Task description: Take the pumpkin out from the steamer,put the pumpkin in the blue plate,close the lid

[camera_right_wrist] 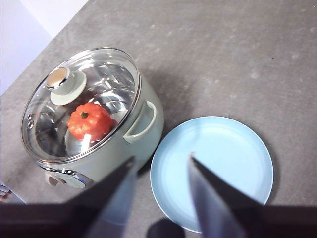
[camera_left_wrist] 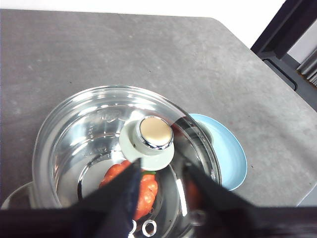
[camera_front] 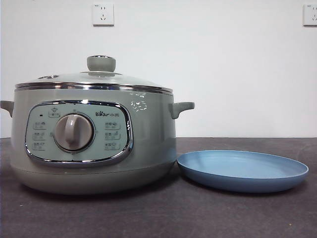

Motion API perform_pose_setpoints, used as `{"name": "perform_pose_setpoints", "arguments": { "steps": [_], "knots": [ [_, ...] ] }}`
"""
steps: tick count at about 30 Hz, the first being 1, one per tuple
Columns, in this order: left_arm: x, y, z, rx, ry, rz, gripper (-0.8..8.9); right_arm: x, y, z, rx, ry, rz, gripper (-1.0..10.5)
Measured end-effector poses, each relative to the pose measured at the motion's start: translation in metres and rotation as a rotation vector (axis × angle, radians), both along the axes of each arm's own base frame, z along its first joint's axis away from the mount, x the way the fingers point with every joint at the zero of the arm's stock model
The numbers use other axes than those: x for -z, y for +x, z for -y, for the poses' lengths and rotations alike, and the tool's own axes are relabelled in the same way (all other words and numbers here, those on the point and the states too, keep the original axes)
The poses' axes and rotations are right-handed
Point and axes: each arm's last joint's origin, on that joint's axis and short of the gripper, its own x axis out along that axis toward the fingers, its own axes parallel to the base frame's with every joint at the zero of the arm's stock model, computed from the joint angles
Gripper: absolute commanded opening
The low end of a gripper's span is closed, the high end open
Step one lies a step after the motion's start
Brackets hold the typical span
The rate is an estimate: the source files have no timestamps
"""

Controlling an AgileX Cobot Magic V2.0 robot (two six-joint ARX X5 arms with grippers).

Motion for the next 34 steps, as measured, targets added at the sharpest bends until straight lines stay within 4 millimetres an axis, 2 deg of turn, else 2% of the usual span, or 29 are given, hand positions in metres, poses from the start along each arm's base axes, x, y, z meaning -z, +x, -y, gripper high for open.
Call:
{"name": "perform_pose_setpoints", "arguments": {
  "steps": [8, 18, 24, 34],
  "knots": [
    [0.003, 0.012, 0.017, 0.003, 0.047, 0.012, 3.59, 0.002, 0.003, 0.000, 0.004, 0.006, -0.018, 4.5],
    [-0.008, 0.038, 0.063, 0.015, 0.163, 0.026, 3.59, 0.002, 0.003, 0.000, 0.004, 0.006, -0.018, 4.4],
    [0.006, 0.057, 0.087, 0.021, 0.259, -0.005, 3.59, 0.002, 0.003, 0.000, 0.004, 0.006, -0.018, 4.4],
    [0.040, 0.081, 0.104, 0.036, 0.361, -0.091, 3.59, 0.002, 0.003, 0.000, 0.004, 0.006, -0.018, 4.4]
  ]
}}
